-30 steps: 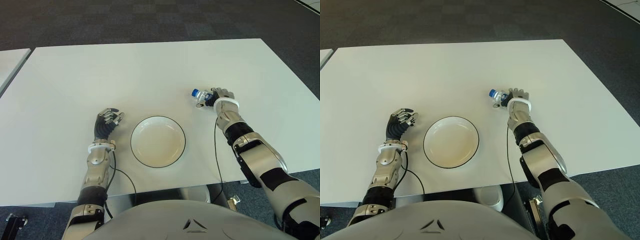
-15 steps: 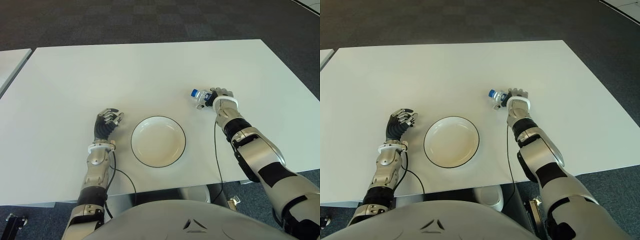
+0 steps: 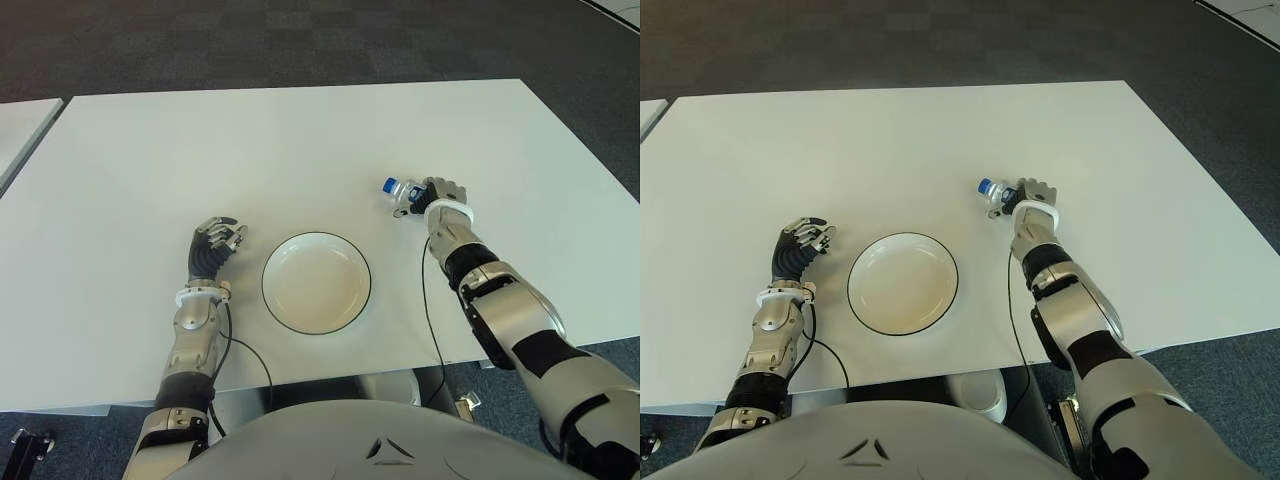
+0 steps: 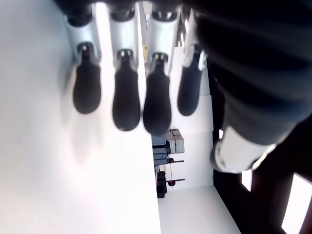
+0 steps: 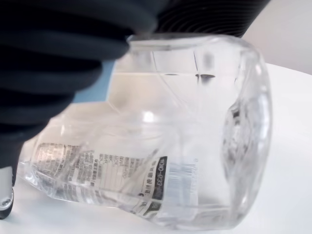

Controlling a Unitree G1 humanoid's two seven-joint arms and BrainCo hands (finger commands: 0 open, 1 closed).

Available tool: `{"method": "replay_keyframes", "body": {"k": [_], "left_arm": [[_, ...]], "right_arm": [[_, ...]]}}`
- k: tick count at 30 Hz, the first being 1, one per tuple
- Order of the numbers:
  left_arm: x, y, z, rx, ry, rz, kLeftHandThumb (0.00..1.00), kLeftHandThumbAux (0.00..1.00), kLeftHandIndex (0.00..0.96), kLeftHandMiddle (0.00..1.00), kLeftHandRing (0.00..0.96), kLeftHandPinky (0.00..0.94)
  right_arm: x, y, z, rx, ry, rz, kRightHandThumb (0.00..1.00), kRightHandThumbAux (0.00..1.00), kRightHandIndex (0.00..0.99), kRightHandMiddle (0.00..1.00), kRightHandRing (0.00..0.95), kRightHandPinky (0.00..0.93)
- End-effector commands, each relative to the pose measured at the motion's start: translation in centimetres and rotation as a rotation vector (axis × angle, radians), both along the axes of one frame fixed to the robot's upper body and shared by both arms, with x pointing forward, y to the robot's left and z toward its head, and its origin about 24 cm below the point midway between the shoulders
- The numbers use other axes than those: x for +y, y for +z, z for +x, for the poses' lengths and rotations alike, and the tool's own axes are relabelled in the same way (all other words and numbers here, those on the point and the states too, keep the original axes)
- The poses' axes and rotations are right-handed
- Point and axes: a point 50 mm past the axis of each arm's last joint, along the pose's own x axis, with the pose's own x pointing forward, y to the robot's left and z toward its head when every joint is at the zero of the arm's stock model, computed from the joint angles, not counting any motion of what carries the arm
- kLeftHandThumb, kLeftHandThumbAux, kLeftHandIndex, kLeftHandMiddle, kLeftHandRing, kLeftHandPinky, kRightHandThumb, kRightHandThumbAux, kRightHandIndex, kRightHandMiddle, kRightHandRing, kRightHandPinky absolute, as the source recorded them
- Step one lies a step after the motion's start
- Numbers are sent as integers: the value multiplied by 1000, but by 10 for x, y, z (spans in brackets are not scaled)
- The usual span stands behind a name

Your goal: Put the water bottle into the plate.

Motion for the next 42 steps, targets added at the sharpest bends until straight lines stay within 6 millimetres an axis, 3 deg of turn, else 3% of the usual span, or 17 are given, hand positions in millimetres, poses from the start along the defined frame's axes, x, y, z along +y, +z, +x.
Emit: {"method": "replay_keyframes", "body": {"k": [1,16,31,42], "left_arm": [[0,-3,-1,16,-1,-12,707,710,435,663,642,623],[1,-3,-1,21,5,25,707,711,435,657,635,618],[0,-5,-2,37,16,-2,707,711,435,652,634,621],[0,-4,-3,31,19,-3,707,711,435,652,632,620]], "right_arm": [[-5,-36,-25,125,-61,65,675,733,419,634,651,707],[-5,-34,-25,66,-72,106,699,728,431,772,771,799],[-4,-29,-24,-103,-76,232,706,725,432,783,787,809],[4,-11,-22,-328,-31,282,707,724,434,795,802,829]]}}
